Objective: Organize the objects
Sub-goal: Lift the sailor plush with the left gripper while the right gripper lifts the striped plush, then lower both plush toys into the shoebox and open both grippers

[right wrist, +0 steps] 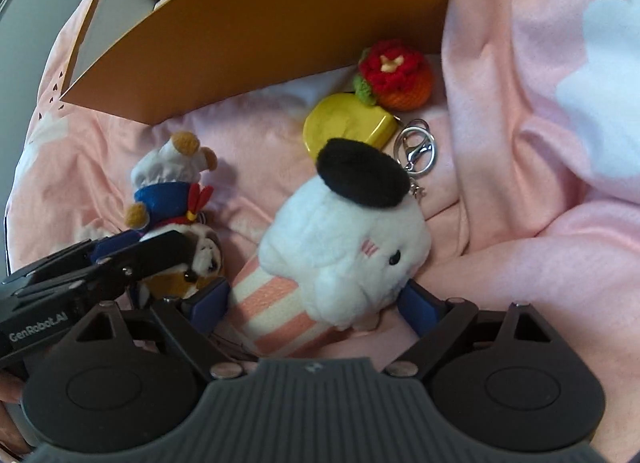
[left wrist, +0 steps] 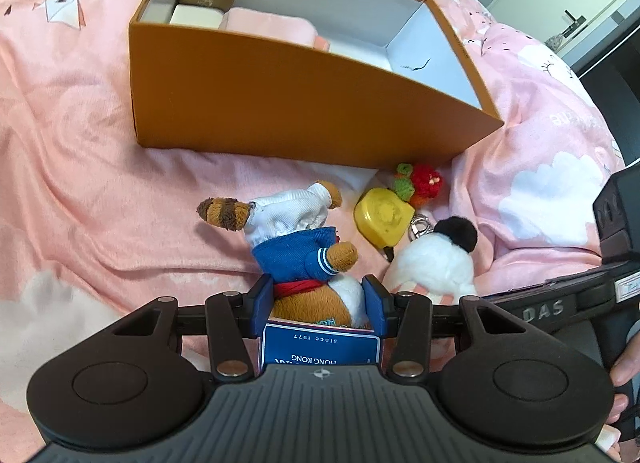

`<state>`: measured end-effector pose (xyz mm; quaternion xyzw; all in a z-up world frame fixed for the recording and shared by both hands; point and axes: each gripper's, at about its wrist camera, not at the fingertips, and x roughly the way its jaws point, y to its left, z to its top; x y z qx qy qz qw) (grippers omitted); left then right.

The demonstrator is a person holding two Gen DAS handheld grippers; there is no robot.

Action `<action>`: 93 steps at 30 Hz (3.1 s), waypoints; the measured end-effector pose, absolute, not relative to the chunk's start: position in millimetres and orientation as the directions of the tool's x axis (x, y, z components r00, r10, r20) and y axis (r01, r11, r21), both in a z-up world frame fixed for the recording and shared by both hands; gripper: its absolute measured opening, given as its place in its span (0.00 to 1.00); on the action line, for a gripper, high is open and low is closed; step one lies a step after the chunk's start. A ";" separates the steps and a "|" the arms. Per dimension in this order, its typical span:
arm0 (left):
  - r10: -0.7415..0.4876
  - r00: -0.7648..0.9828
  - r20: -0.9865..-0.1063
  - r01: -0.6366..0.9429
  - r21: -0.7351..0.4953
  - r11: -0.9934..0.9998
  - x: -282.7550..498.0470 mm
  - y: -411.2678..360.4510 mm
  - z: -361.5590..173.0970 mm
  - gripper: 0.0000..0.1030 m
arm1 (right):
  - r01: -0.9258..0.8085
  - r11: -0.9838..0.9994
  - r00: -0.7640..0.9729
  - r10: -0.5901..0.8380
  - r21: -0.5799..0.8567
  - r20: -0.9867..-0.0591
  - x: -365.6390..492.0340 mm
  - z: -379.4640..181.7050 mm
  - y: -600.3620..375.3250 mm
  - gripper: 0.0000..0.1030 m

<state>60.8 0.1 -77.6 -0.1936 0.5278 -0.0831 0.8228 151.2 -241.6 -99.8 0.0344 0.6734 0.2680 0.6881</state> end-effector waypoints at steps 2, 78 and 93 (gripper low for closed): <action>-0.343 0.426 -0.837 -0.072 -0.410 0.909 60.3 1.2 -79.5 0.53 | -0.294 0.855 -0.051 0.433 0.428 -0.900 155.8 -96.4 -244.0 0.88; -0.436 0.572 -0.694 0.124 -0.452 0.883 270.7 -3.2 -33.2 0.52 | -0.855 0.382 0.476 0.304 -0.352 -0.825 299.9 9.9 -141.1 0.80; -0.384 0.484 -0.787 0.068 -0.404 0.912 302.9 -6.1 -76.1 0.53 | -0.898 0.334 0.370 0.225 -0.285 -0.902 333.6 -41.4 -117.2 0.79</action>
